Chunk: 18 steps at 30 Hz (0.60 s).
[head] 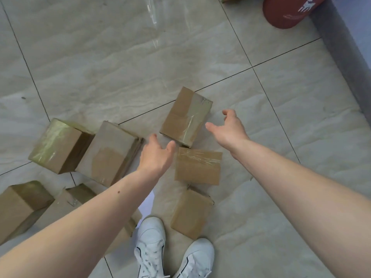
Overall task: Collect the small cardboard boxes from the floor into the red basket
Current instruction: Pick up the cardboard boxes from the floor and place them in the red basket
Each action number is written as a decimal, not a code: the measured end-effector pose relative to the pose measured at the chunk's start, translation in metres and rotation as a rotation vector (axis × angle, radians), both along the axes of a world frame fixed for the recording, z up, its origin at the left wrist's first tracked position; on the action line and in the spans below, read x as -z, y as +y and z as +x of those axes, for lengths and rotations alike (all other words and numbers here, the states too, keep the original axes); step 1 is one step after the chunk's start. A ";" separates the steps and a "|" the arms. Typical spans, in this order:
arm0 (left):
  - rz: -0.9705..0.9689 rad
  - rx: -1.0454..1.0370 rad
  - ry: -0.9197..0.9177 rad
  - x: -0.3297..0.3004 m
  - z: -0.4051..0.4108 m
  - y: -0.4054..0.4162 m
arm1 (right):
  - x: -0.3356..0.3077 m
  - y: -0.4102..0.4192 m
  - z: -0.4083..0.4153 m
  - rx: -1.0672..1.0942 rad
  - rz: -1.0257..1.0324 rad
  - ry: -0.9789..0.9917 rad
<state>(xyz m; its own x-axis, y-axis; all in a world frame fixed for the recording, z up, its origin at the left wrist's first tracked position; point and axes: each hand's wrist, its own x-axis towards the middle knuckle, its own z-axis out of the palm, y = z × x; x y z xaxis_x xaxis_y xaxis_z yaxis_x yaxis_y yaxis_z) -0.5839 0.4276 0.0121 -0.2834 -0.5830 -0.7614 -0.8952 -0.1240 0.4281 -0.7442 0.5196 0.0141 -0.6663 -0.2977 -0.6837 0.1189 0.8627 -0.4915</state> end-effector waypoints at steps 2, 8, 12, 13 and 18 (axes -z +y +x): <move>0.026 -0.031 -0.007 0.029 -0.007 -0.006 | 0.029 -0.007 -0.007 -0.023 0.006 0.006; 0.071 -0.102 0.071 0.093 -0.021 -0.026 | 0.092 -0.034 -0.027 -0.067 -0.054 0.056; 0.072 -0.176 0.146 0.111 -0.026 -0.031 | 0.109 -0.052 -0.033 -0.066 -0.086 0.073; 0.064 -0.196 0.159 0.112 -0.027 -0.032 | 0.111 -0.055 -0.033 -0.059 -0.093 0.081; 0.045 -0.256 0.214 0.086 -0.026 -0.039 | 0.088 -0.056 -0.029 -0.043 -0.096 0.116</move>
